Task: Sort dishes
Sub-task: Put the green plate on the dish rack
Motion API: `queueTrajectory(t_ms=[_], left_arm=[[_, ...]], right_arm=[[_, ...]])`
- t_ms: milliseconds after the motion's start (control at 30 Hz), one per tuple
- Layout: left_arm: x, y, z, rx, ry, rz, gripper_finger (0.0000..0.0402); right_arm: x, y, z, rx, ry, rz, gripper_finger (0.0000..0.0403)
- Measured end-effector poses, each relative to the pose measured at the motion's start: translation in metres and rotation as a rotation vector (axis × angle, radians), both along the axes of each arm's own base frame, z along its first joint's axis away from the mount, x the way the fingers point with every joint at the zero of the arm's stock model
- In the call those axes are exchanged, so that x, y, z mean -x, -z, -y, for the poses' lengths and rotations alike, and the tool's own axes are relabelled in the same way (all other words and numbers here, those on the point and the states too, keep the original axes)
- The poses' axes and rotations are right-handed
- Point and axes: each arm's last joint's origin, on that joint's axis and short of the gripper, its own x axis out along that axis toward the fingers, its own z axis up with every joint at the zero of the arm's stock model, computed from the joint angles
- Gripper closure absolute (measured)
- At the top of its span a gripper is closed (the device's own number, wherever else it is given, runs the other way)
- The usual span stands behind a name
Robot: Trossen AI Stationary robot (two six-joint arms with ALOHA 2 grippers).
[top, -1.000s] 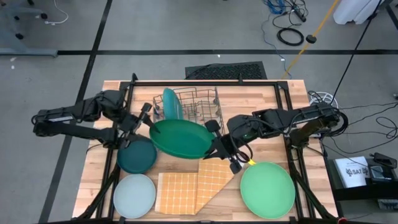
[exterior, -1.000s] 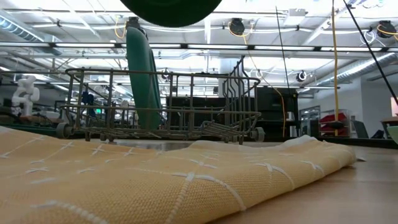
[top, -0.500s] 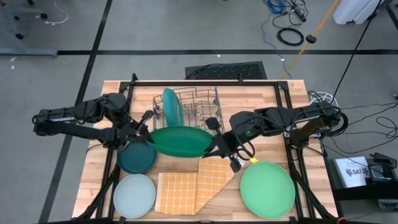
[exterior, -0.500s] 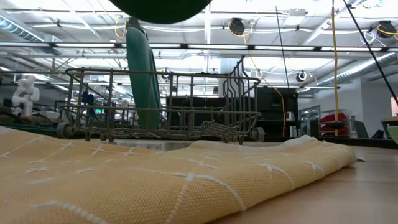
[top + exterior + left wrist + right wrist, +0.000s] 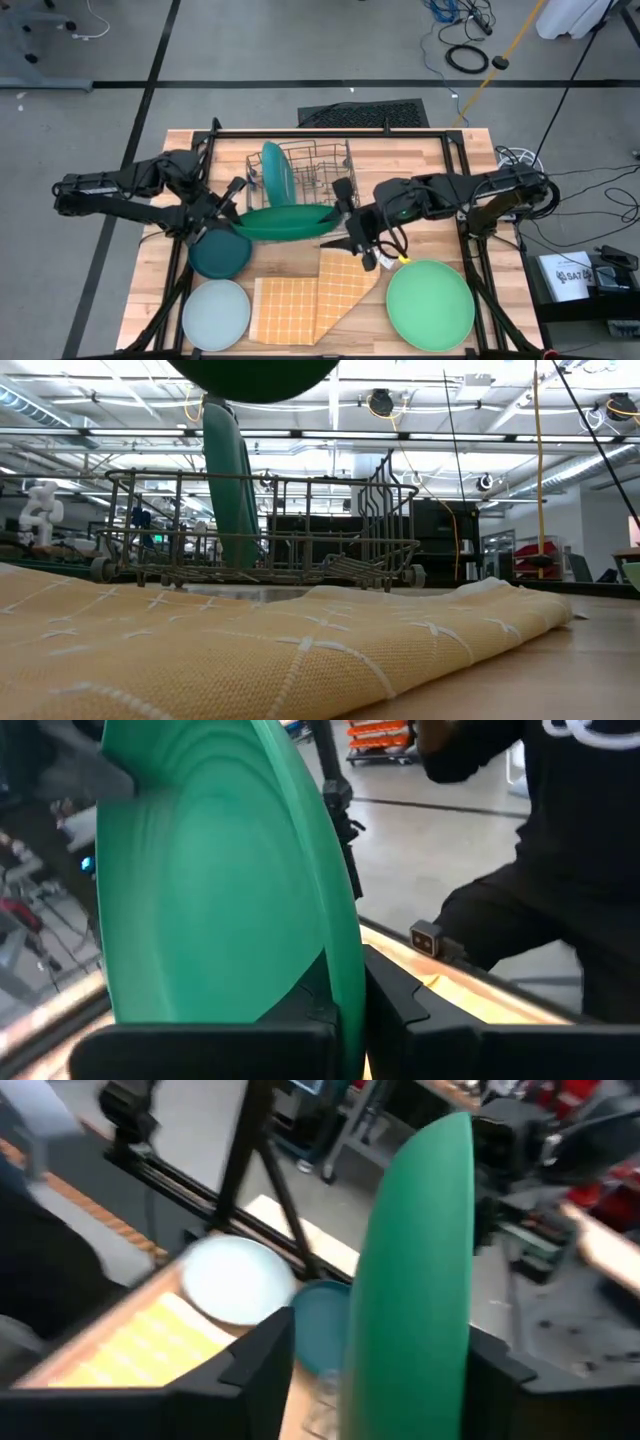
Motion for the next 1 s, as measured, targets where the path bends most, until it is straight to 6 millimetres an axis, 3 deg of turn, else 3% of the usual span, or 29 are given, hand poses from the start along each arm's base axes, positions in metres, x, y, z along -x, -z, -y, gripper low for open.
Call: queueTrajectory(t_ms=[267,467,767,1000], left_arm=[[0.019,-0.012,-0.001,0.141,-0.109,-0.003,0.0382],[0.053,-0.033,-0.006,0.311,-0.368,0.158,0.0382],[0.109,-0.054,-0.01,0.55,-0.527,0.428,0.0382],[0.143,-0.038,-0.024,0.755,-1.008,0.44,0.0382]], right_arm=[[0.034,-0.018,0.013,0.121,0.123,-0.001,0.0203],[0.061,-0.021,0.022,0.13,0.212,-0.092,0.0208],[0.064,-0.02,0.026,0.147,0.26,-0.118,0.0208],[0.062,-0.021,0.029,0.142,0.273,-0.102,0.0209]])
